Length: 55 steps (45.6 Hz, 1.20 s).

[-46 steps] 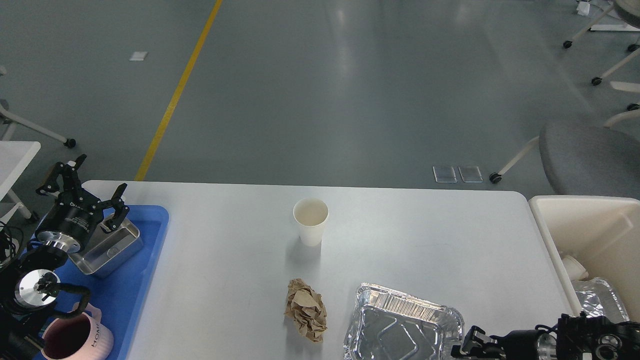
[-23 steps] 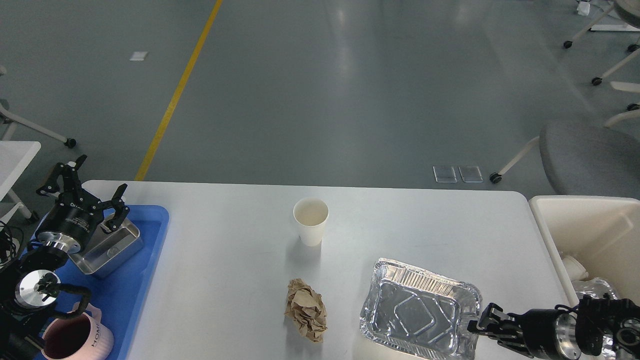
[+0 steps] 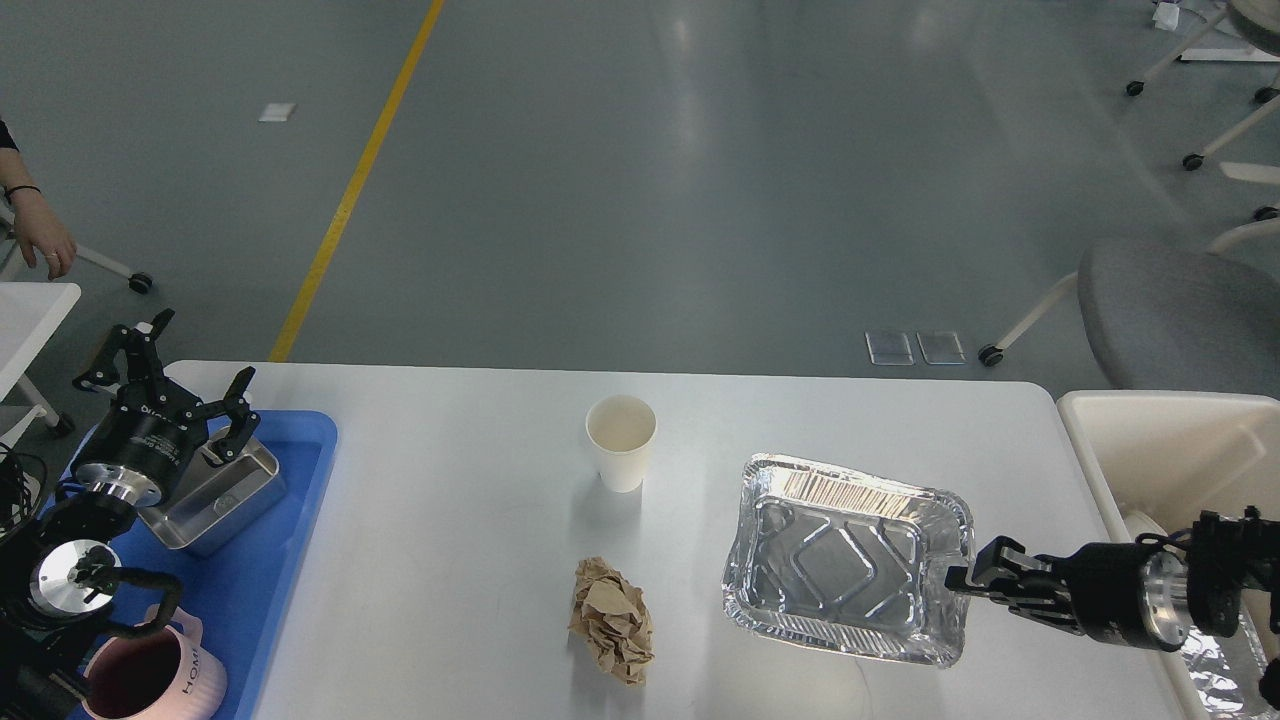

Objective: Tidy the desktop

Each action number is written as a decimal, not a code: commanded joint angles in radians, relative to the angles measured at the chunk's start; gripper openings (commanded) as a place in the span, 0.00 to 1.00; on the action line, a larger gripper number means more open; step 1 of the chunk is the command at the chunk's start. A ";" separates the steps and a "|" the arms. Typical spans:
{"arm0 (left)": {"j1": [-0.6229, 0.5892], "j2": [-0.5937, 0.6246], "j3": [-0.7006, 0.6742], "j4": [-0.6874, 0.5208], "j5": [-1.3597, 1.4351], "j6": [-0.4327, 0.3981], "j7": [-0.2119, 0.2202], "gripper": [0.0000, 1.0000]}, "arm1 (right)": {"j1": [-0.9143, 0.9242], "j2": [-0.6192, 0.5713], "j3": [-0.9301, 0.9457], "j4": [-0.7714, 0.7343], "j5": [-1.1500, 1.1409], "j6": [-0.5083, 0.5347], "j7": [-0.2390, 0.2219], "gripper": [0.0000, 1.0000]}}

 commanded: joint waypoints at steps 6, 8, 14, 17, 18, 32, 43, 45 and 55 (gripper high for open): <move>-0.007 0.000 -0.001 -0.001 -0.001 -0.032 -0.002 0.97 | 0.072 0.004 -0.003 -0.002 0.000 0.112 -0.017 0.00; -0.007 0.000 0.000 -0.001 -0.001 -0.034 0.000 0.97 | 0.080 0.004 -0.005 -0.002 0.000 0.120 -0.021 0.00; -0.007 0.000 0.000 -0.001 -0.001 -0.034 0.002 0.97 | 0.126 0.013 -0.019 -0.014 0.000 0.130 -0.066 0.00; -0.007 0.000 0.000 -0.001 -0.001 -0.034 0.002 0.97 | 0.152 0.028 -0.031 -0.018 0.000 0.150 -0.093 0.00; -0.007 0.000 0.000 -0.001 -0.001 -0.034 0.002 0.97 | 0.161 0.034 -0.034 -0.020 0.000 0.155 -0.100 0.00; -0.001 0.002 0.002 0.000 -0.001 -0.036 0.002 0.97 | 0.293 0.158 -0.104 -0.107 -0.003 0.153 -0.221 0.00; -0.004 0.000 0.002 0.000 -0.001 -0.032 0.003 0.97 | 0.367 0.226 -0.157 -0.184 0.001 0.159 -0.252 0.00; -0.006 0.000 0.002 0.000 -0.001 -0.032 0.003 0.97 | 0.374 0.229 -0.161 -0.195 0.004 0.161 -0.257 0.00; -0.006 0.000 0.002 0.000 0.000 -0.032 0.003 0.97 | 0.403 0.238 -0.170 -0.241 0.073 0.186 -0.289 0.00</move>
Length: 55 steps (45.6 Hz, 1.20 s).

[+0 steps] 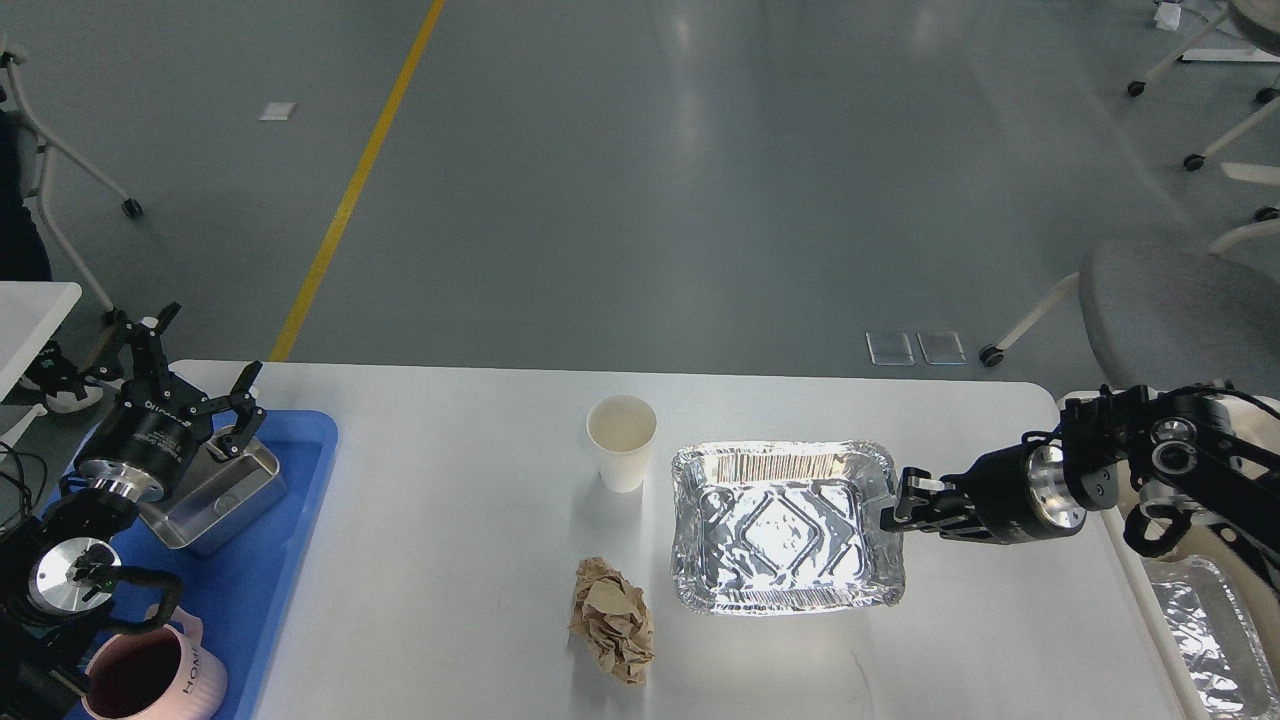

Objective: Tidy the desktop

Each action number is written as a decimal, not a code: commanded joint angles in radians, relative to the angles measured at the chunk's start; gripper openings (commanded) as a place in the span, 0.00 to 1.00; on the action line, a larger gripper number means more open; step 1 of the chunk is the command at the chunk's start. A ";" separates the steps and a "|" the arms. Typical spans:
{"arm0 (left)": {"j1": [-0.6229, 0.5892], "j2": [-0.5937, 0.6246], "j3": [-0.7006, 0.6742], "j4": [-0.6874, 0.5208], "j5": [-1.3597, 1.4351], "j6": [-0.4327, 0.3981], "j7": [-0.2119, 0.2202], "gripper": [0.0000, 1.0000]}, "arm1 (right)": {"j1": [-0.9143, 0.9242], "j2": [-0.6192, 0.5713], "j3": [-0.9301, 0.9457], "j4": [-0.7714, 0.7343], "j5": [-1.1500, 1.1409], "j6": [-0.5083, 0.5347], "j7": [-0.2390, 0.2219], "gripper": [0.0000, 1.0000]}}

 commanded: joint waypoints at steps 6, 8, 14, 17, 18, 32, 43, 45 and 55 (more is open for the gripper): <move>-0.003 0.000 0.000 0.000 0.002 0.000 0.000 0.97 | 0.015 0.005 -0.003 -0.051 0.075 0.009 -0.046 0.00; -0.003 -0.002 0.000 0.000 0.000 0.000 0.000 0.97 | 0.013 0.013 -0.003 -0.054 0.075 0.003 -0.047 0.00; -0.003 -0.002 0.000 0.000 0.002 0.000 0.000 0.97 | -0.002 0.020 -0.002 -0.048 0.072 -0.005 -0.051 0.00; -0.003 -0.003 0.000 0.000 0.002 0.002 0.000 0.97 | -0.013 0.008 0.000 -0.041 0.073 -0.007 -0.049 0.00; -0.003 -0.005 0.000 0.000 0.002 0.002 0.000 0.97 | -0.015 0.004 0.000 -0.038 0.072 -0.010 -0.049 0.00; 0.001 -0.003 0.000 0.000 0.002 -0.001 -0.002 0.97 | -0.031 0.005 0.023 0.003 0.084 -0.083 -0.051 0.00; 0.005 -0.002 0.000 0.000 0.001 -0.003 -0.002 0.97 | -0.036 0.007 0.023 0.005 0.089 0.002 -0.060 0.00; 0.005 -0.002 0.000 0.000 0.002 -0.003 -0.002 0.97 | -0.034 -0.003 0.023 0.008 0.095 0.021 -0.067 0.00; 0.003 -0.002 0.000 -0.002 0.002 -0.006 -0.002 0.97 | -0.036 -0.009 0.089 0.029 0.144 0.038 -0.173 0.00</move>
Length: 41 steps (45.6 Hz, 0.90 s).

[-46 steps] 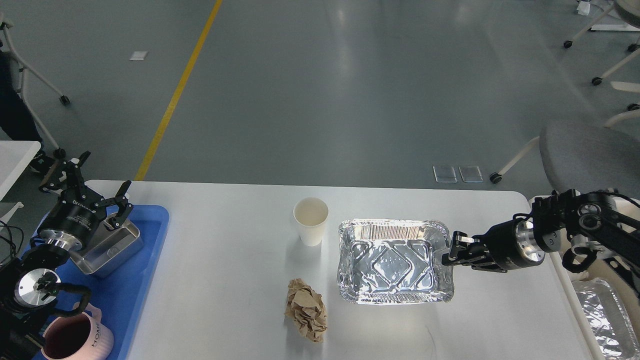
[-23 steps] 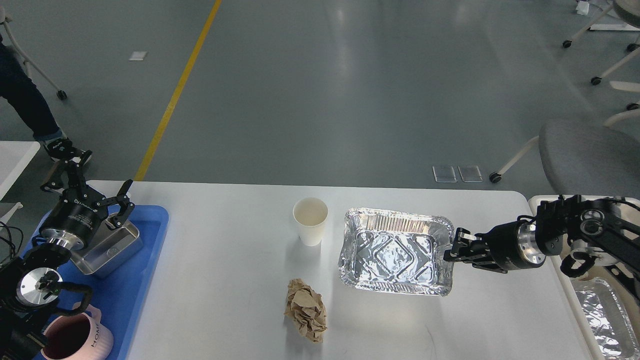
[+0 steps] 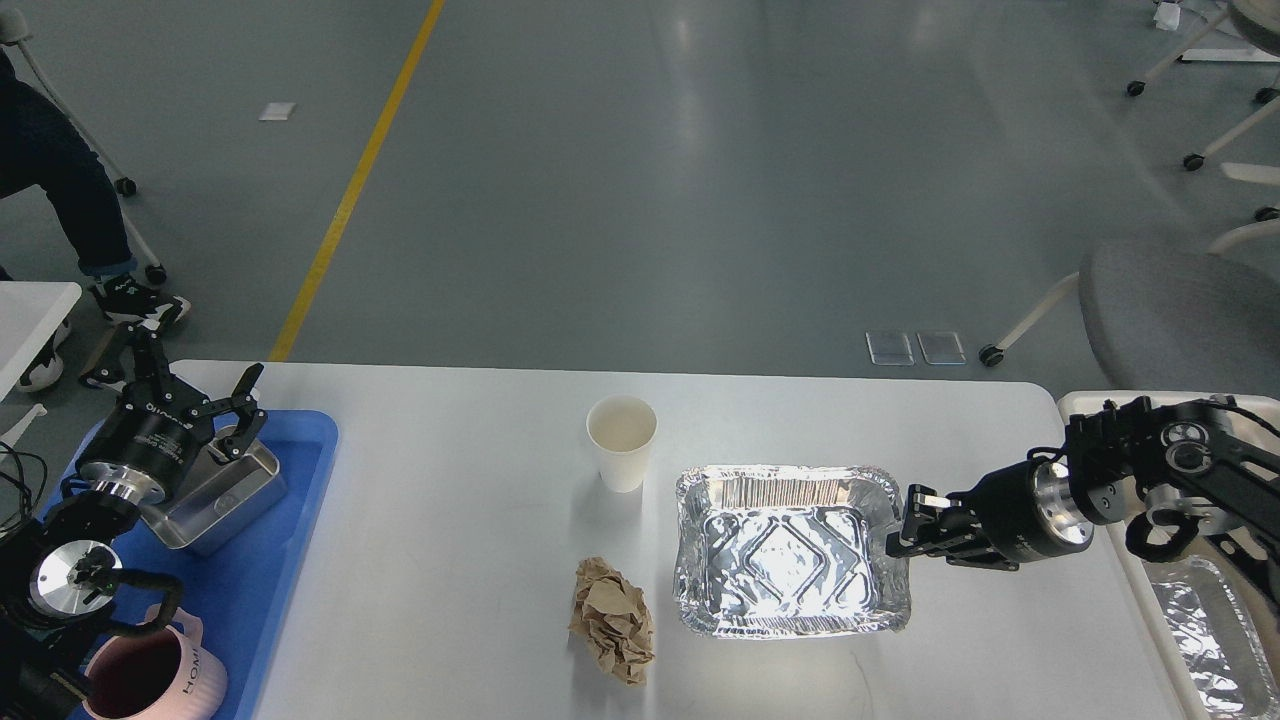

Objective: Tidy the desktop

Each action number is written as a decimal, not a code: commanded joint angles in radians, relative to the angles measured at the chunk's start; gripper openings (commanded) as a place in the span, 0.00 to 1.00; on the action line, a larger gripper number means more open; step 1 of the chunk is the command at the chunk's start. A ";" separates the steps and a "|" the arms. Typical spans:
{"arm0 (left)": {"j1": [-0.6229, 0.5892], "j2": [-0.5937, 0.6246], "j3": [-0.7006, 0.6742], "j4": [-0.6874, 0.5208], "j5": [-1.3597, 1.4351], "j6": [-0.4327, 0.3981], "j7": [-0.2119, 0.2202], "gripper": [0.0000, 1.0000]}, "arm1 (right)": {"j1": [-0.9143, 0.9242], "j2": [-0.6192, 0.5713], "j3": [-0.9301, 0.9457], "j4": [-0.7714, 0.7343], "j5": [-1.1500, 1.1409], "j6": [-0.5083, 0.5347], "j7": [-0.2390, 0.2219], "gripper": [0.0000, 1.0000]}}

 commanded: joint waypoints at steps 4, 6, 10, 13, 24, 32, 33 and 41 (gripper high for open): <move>0.000 0.000 0.000 0.000 0.000 -0.001 0.000 0.97 | -0.003 0.000 0.081 0.012 0.022 -0.004 -0.038 0.00; -0.001 0.000 0.000 -0.002 0.000 -0.001 0.000 0.97 | -0.003 -0.001 0.091 0.012 0.024 -0.004 -0.038 0.00; 0.000 0.002 0.000 -0.002 0.000 -0.002 0.000 0.97 | -0.006 -0.003 0.102 0.014 0.024 -0.010 -0.040 0.00; 0.000 0.002 0.000 -0.002 0.000 -0.001 -0.001 0.97 | -0.009 -0.003 0.104 0.014 0.022 -0.010 -0.040 0.00; -0.001 0.000 0.000 0.000 0.000 -0.001 0.000 0.97 | -0.030 0.000 0.099 0.014 0.022 0.001 -0.140 0.00; -0.017 0.002 0.000 0.000 0.002 -0.001 0.000 0.97 | -0.022 0.062 0.097 0.012 0.024 0.015 -0.196 0.00; -0.018 0.002 0.000 0.000 0.005 0.001 0.000 0.97 | -0.021 0.069 0.097 0.012 0.024 0.019 -0.198 0.00; -0.017 -0.002 0.000 0.000 0.013 0.001 -0.008 0.97 | -0.010 0.092 0.097 0.011 0.047 0.029 -0.215 0.00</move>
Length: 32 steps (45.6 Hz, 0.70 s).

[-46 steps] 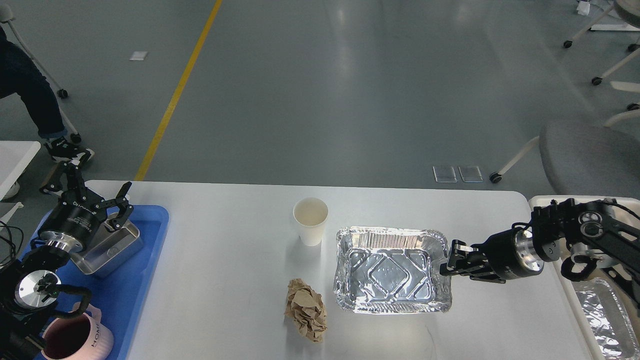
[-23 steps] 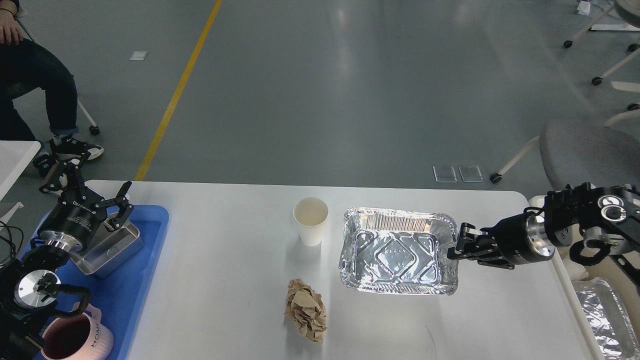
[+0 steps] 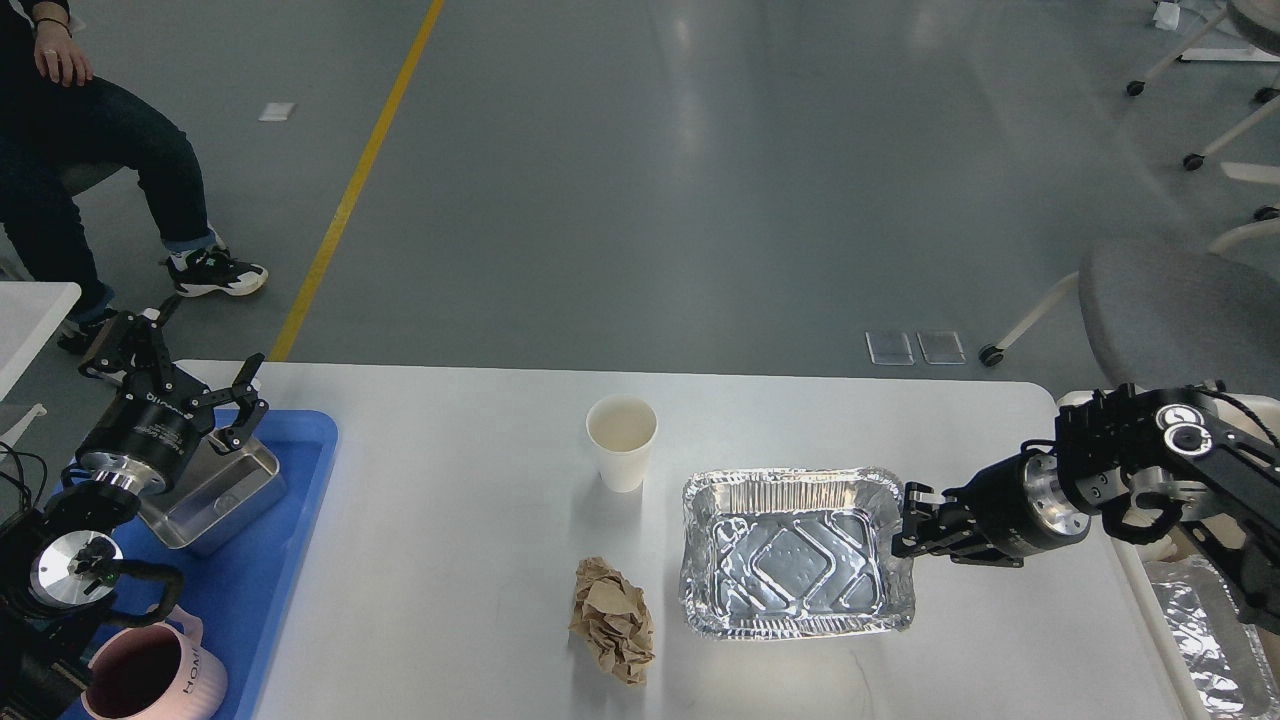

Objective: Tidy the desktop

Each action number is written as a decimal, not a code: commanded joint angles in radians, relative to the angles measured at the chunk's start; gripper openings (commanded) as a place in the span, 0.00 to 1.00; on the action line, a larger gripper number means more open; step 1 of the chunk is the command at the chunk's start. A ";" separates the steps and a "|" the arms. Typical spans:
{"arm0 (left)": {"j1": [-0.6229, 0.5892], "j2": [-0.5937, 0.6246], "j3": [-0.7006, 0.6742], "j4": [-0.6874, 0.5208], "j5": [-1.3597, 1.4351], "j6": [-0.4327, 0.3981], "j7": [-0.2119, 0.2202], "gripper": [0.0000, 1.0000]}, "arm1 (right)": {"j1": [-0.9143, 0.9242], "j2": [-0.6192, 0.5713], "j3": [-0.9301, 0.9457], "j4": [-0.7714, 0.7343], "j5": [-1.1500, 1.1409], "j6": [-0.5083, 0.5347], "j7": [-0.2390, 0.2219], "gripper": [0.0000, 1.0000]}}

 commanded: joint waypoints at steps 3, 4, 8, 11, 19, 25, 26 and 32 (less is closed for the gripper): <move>0.001 -0.002 0.000 0.000 0.003 0.000 -0.009 0.97 | 0.005 0.016 0.002 -0.002 0.022 0.004 -0.010 0.00; 0.002 -0.002 0.000 0.000 0.003 0.000 -0.009 0.97 | 0.005 0.016 0.002 -0.002 0.022 0.004 -0.009 0.00; 0.002 -0.002 0.000 0.000 0.005 0.000 -0.009 0.97 | 0.005 0.013 0.002 -0.005 0.023 0.005 -0.010 0.00; -0.001 -0.002 0.000 0.000 0.005 0.000 -0.009 0.97 | 0.005 0.016 0.003 -0.008 0.046 0.002 -0.010 0.00; -0.001 -0.009 0.000 0.000 0.005 -0.002 -0.009 0.97 | 0.008 0.011 0.011 -0.020 0.076 -0.004 -0.016 0.00; -0.005 -0.010 0.000 0.000 0.005 0.000 -0.011 0.97 | 0.005 0.008 0.023 -0.025 0.135 -0.004 -0.022 0.00; -0.005 -0.010 0.000 0.000 0.005 0.000 -0.011 0.97 | 0.005 0.008 0.023 -0.025 0.135 -0.004 -0.024 0.00; -0.004 -0.013 0.000 0.000 0.005 0.001 -0.012 0.97 | 0.000 0.008 0.023 -0.023 0.135 -0.007 -0.027 0.00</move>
